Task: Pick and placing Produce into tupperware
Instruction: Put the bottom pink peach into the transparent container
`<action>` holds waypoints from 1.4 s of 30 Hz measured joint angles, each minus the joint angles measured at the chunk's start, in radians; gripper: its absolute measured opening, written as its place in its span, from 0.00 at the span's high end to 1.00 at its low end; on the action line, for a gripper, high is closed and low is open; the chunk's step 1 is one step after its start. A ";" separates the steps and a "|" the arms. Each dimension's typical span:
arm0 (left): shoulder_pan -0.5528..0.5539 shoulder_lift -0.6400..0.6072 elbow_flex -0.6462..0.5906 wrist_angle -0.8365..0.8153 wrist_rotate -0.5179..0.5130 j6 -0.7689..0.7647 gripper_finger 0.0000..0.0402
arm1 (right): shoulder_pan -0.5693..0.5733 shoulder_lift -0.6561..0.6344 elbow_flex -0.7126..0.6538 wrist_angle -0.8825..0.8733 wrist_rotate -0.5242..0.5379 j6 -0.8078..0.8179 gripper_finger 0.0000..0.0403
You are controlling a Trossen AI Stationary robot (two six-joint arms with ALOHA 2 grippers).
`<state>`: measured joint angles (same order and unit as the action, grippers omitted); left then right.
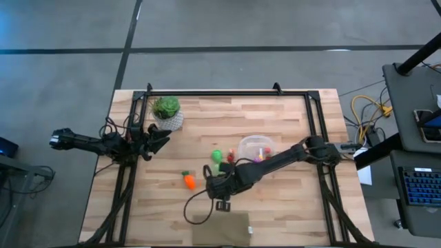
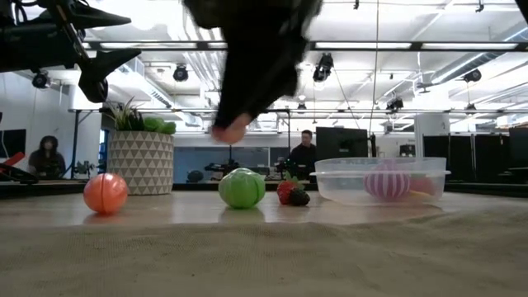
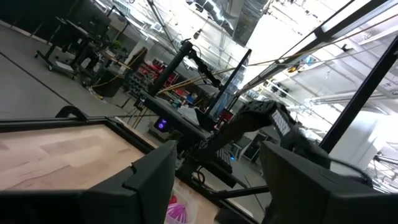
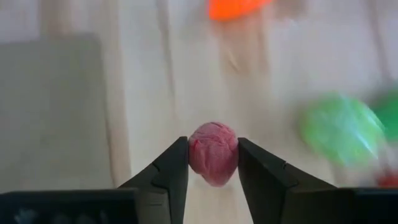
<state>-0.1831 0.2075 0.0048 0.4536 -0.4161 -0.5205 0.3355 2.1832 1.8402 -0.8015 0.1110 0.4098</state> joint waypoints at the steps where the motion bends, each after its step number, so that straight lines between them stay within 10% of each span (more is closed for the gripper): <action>1: 0.000 0.000 0.000 -0.001 0.000 0.000 0.46 | 0.000 -0.016 0.000 -0.043 0.008 0.029 0.71; 13: 0.000 -0.001 0.000 0.000 0.000 0.001 0.46 | -0.046 -0.198 -0.059 -0.487 0.153 0.416 0.71; 28: 0.000 -0.004 0.000 0.000 -0.001 0.002 0.46 | -0.414 -0.436 -0.622 -0.202 -0.156 0.541 0.71; 42: 0.000 -0.008 0.000 0.014 -0.061 0.000 0.46 | -0.425 -0.462 -0.678 -0.212 -0.155 0.442 0.70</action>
<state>-0.1829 0.1993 0.0044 0.4680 -0.4771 -0.5205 -0.0892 1.7210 1.1623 -1.0131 -0.0435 0.8522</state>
